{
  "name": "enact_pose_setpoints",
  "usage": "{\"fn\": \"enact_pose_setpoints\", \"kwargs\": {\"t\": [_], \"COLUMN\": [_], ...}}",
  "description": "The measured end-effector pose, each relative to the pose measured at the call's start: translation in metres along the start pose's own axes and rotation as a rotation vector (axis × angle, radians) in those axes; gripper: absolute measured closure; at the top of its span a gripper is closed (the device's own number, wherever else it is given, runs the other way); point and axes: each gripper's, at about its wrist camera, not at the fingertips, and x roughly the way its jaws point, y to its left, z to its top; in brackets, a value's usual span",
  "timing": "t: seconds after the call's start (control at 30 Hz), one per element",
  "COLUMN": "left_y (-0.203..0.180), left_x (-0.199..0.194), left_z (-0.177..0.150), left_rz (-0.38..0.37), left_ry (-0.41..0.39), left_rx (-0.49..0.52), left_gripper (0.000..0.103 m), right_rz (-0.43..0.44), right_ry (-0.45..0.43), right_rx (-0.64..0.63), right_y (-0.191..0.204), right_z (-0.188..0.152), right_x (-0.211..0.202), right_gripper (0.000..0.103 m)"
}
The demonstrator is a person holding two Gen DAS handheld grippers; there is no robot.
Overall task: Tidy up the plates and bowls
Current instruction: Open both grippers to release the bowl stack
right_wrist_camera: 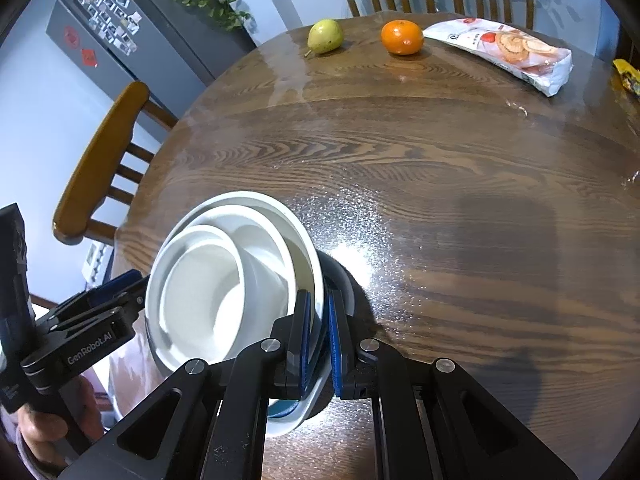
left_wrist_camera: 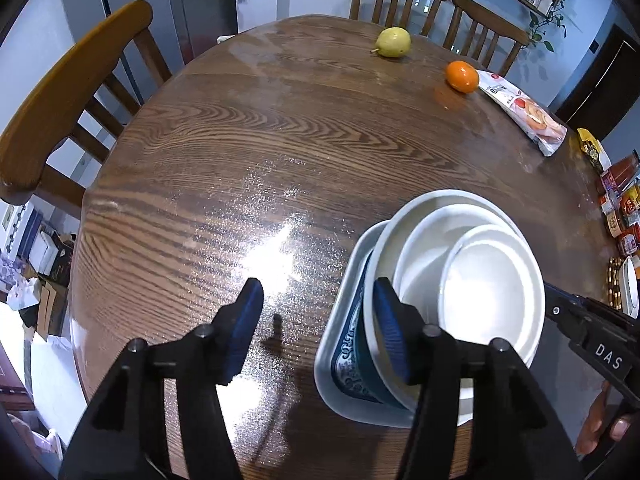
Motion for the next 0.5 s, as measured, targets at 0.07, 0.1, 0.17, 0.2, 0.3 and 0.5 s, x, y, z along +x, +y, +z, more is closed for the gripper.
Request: {"fn": "enact_pose_setpoints", "kwargs": {"t": [0.07,0.1,0.17,0.2,0.3,0.5], "left_y": [-0.001,-0.002,-0.001,-0.002,-0.002,-0.006], "left_x": [0.0,-0.001,-0.001,-0.002,-0.003,-0.006], "left_z": [-0.001,-0.001,-0.002,-0.002,-0.004,-0.011], "left_rz": [0.004,0.008,0.012,0.007,0.01,0.02], "left_ry": [-0.004,-0.007,-0.01,-0.012,-0.01,-0.024], "left_rx": [0.003,0.005,0.006,0.006,0.002,0.015], "left_gripper": [0.047,0.047,0.047,0.047,0.047,0.047], "right_rz": [-0.008,-0.01,-0.012,-0.012,-0.009,-0.019], "right_ry": [-0.002,-0.004,-0.006,-0.006,-0.008,-0.016], "right_rx": [-0.006,-0.01,-0.013,-0.015,-0.019,-0.052], "right_y": [0.001,0.001,0.001,0.001,0.0,0.0], "right_z": [0.0,0.0,-0.001,-0.001,-0.001,-0.006], "right_x": [-0.001,-0.001,-0.001,-0.001,-0.002,-0.006], "right_gripper": [0.093,0.093,0.093,0.093,0.093,0.093]}}
